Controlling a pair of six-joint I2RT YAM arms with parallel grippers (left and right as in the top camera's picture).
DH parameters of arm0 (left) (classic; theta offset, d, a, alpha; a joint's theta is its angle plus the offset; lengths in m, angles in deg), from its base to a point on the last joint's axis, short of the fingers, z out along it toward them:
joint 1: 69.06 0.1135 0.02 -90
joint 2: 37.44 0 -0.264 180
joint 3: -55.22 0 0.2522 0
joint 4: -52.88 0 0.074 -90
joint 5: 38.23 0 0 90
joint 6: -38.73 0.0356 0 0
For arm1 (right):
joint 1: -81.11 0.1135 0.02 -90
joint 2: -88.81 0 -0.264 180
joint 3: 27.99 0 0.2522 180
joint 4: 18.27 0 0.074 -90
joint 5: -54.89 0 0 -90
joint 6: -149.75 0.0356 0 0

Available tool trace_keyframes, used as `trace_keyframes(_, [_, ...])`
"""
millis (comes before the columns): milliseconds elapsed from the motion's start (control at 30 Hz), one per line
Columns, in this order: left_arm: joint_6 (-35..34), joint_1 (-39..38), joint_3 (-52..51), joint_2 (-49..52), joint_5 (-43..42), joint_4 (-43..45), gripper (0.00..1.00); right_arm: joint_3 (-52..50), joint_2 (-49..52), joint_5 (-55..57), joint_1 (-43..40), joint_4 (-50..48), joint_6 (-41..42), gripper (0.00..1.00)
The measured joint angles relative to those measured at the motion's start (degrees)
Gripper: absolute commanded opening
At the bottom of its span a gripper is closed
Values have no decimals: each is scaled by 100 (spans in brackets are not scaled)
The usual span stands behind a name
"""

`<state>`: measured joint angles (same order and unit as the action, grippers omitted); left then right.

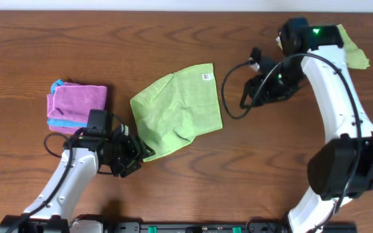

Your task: Fold the cloth

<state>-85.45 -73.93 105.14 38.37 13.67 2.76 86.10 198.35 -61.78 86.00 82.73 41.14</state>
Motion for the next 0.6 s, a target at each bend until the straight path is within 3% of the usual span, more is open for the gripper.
trace_keyframes(300, [313, 0, 883, -7, 74, -372, 73, -2114, 0, -861, -55, -1847, -719, 66])
trace_keyframes(600, [334, 0, 1394, -13, 264, -46, 88, -3156, 0, -1290, -31, -3353, -713, 65])
